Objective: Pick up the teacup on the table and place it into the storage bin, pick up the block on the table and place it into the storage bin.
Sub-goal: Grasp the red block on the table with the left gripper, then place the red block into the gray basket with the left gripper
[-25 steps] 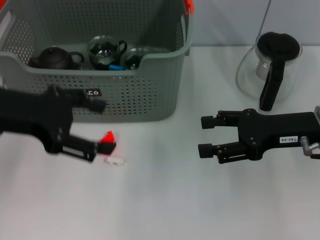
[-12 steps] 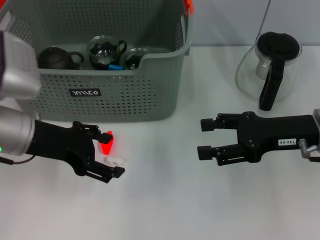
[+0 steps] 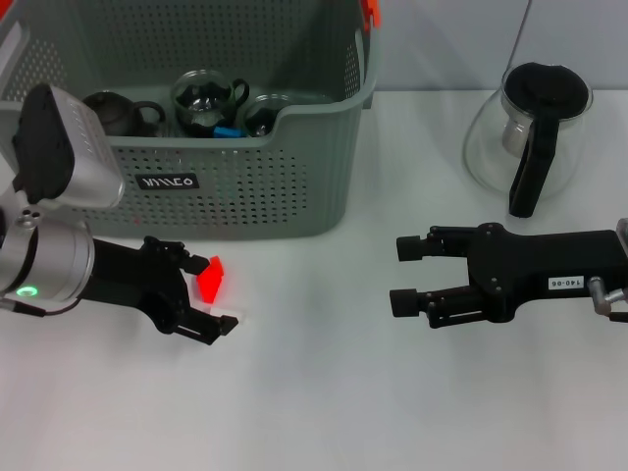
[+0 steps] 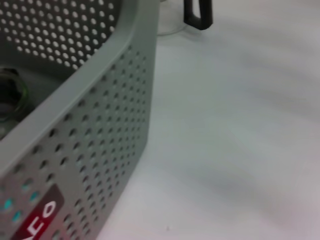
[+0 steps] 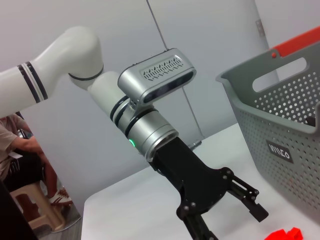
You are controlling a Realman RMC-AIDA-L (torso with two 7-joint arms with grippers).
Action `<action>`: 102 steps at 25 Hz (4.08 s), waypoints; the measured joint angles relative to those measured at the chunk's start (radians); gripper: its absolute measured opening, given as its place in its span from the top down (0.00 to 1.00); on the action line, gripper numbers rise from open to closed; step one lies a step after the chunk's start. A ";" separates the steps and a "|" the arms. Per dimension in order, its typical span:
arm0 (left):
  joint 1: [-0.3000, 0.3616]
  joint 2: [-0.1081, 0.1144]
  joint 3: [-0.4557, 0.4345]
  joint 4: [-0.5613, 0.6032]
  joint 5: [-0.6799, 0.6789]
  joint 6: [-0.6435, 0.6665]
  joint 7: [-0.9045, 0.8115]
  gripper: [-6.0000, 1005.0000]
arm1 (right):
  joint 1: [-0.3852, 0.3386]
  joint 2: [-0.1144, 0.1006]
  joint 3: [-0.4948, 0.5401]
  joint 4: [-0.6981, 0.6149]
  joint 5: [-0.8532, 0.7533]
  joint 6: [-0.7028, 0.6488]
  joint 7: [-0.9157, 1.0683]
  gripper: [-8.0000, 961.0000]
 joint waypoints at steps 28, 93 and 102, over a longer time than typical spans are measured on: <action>-0.068 0.000 0.075 -0.031 0.136 -0.114 -0.481 0.07 | 0.000 -0.002 0.002 -0.006 0.003 0.001 -0.001 0.05; -0.113 -0.002 0.271 -0.048 0.289 -0.222 -0.717 0.71 | 0.001 -0.002 0.012 -0.009 0.005 0.011 -0.013 0.05; -0.087 -0.001 0.251 0.115 0.296 -0.043 -0.714 0.71 | 0.000 -0.002 0.012 -0.009 0.006 0.011 -0.013 0.05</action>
